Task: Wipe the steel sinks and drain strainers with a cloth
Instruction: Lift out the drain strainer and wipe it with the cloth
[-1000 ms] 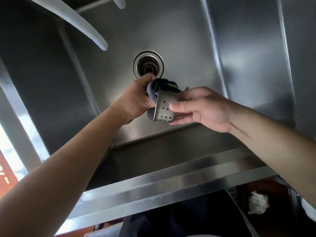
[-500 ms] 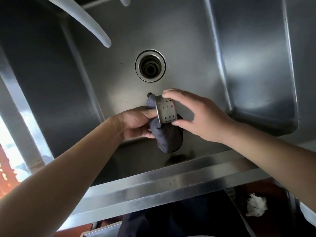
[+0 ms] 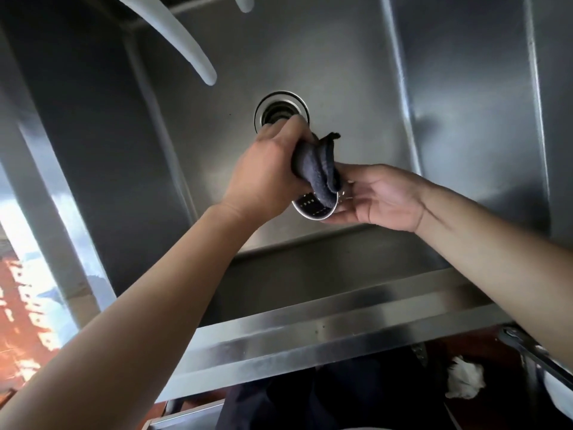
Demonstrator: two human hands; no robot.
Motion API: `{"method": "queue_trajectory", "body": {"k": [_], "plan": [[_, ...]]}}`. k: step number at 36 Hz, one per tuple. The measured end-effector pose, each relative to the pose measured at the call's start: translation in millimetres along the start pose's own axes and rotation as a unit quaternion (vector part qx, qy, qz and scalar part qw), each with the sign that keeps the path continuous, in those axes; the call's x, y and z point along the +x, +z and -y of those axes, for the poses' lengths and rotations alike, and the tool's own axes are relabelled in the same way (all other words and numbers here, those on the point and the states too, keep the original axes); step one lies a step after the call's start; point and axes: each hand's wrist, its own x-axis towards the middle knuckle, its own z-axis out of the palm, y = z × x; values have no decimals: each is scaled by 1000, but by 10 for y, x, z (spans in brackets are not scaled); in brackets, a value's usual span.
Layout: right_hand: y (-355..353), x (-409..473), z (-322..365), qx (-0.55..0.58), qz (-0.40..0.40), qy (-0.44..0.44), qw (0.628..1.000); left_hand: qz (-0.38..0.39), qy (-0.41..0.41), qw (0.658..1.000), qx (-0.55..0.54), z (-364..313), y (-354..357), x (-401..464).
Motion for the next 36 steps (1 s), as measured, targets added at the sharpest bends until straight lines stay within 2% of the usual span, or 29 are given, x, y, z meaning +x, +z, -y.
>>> {"method": "queue_trajectory", "body": {"k": [6,11,14,18,20,21,23,26,28,30,31,32,34,36], "plan": [[2,92,-26,3,-36,-80,996,-18,-168,979,-115,90,148,75],[37,76,-57,-48,-83,-149,984,18,-279,925,-259,230,331,57],[64,48,-76,-87,-109,-201,970,83,-350,862,-357,310,393,0],[102,2,-113,-117,-128,-251,952,175,-391,727,-536,346,455,-87],[96,-8,-89,-112,-151,-267,945,190,-407,698,-558,359,485,-129],[76,-18,-49,-99,-171,-274,941,192,-419,694,-553,377,496,-145],[-11,-62,76,-52,-201,-274,939,192,-446,712,-507,416,505,-181],[-185,-138,255,64,-192,-232,952,196,-447,801,-347,497,563,-236],[-254,-149,313,139,-167,-197,956,238,-387,857,-243,506,593,-255],[-253,-128,327,170,-128,-155,965,315,-318,880,-160,441,602,-256],[-244,-112,318,175,-108,-137,969,323,-307,886,-132,407,600,-243],[-238,-94,308,178,-93,-124,972,301,-307,894,-125,381,584,-219],[-210,-50,297,176,-80,-106,975,173,-316,915,-181,348,503,-151],[-177,8,298,169,-84,-96,977,40,-320,900,-293,326,334,-77]]}}
